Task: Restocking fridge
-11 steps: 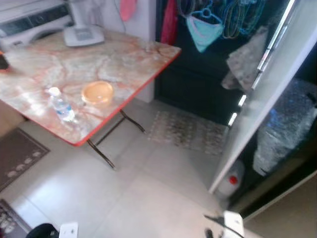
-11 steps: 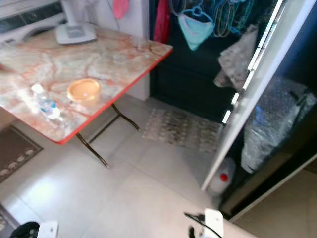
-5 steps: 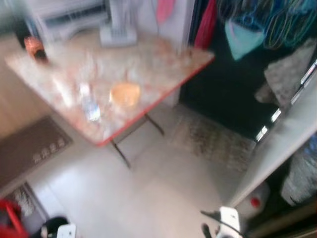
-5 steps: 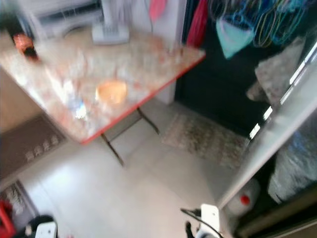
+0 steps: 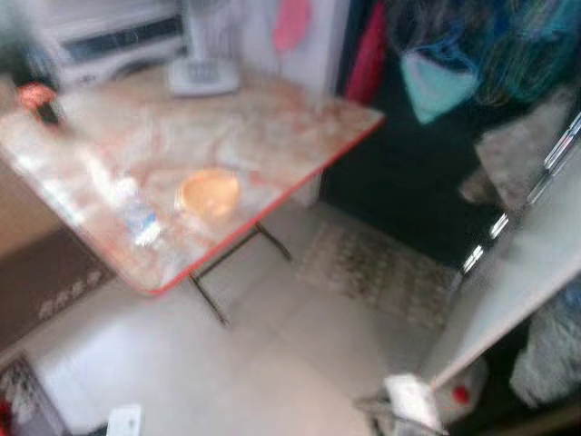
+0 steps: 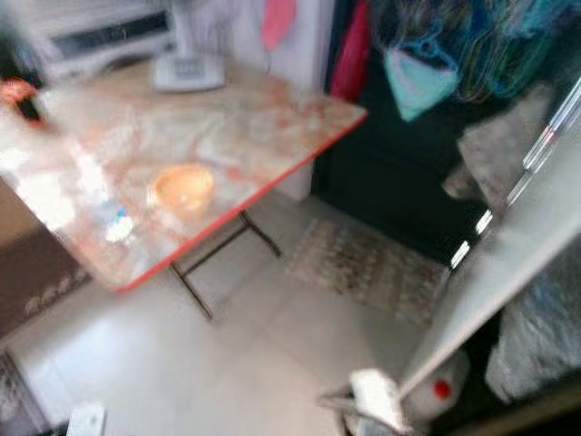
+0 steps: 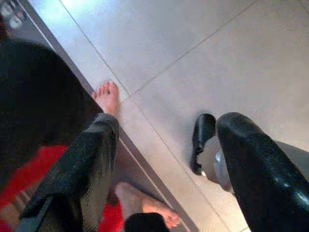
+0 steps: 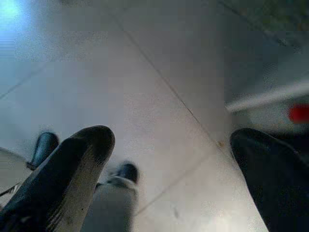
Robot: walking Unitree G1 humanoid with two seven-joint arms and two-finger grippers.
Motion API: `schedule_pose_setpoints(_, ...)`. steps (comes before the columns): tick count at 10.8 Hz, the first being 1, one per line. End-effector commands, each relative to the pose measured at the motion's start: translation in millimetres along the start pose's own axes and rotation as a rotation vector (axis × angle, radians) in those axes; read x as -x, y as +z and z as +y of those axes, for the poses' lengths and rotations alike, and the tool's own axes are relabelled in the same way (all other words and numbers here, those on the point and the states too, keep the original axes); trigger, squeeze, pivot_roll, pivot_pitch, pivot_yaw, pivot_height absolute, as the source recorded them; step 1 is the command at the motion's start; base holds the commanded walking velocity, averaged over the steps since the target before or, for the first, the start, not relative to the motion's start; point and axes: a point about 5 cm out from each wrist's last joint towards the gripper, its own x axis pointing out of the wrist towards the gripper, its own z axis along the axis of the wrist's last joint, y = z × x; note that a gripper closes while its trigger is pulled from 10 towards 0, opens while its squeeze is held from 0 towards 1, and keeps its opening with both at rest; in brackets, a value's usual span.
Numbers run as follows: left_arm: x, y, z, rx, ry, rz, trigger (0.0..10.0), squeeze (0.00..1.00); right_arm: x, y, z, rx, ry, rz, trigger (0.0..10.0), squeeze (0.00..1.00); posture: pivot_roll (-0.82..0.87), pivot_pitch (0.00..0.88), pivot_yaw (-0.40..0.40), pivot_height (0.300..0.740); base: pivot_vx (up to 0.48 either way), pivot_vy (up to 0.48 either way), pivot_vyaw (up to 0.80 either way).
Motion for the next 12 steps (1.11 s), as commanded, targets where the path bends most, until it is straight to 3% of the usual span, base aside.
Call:
schedule_pose_setpoints(1,0.2,-2,-1.5,-0.007,-0.007,0.014,10.0,0.0,2.3,-8,-4.1,0.057,0.015,0.021,10.0,0.0,-0.02,0.0,-0.002,0.74,0.0,0.0,0.0)
schedule_pose_setpoints(3,0.0,-2,-1.3,-0.008,-0.008,0.013,10.0,0.0,2.5,-10,-7.7,0.057,-0.057,0.033,10.0,0.0,-0.01,0.0,0.003,0.74,0.0,0.0,0.8)
schedule_pose_setpoints(5,-0.1,-1,-1.7,0.003,-0.005,0.007,10.0,0.0,2.4,-10,-6.7,0.045,-0.034,0.045,10.0,0.0,0.01,0.0,-0.008,0.74,0.0,0.0,0.8)
schedule_pose_setpoints(6,-0.2,0,-1.9,0.015,0.003,0.006,10.0,0.0,2.9,-15,-5.6,-0.1,-0.046,0.051,10.0,0.0,0.01,0.0,-0.007,0.74,0.0,0.0,0.51)
schedule_pose_setpoints(7,-0.2,-1,-2.3,0.016,0.003,0.007,10.0,0.0,3.1,-16,-5.0,-0.161,-0.051,0.046,10.0,0.0,0.01,0.0,-0.007,0.74,0.0,0.0,0.0)
schedule_pose_setpoints(8,-0.2,-1,-2.8,0.015,0.002,0.01,10.0,0.0,3.8,-19,-5.8,-0.288,-0.107,0.043,10.0,0.0,0.01,0.0,-0.004,0.74,0.0,0.0,0.0)
schedule_pose_setpoints(9,-0.1,-2,-3.0,0.016,0.002,0.013,10.0,0.0,4.2,-21,-5.8,-0.335,-0.12,0.043,10.0,0.0,0.01,0.0,-0.005,0.74,0.0,0.0,0.0)
schedule_pose_setpoints(12,0.2,-3,-2.8,0.006,-0.002,0.014,10.0,0.0,4.6,-24,-6.6,-0.328,-0.139,0.068,10.0,0.0,0.01,0.0,-0.002,0.74,0.0,0.0,0.0)
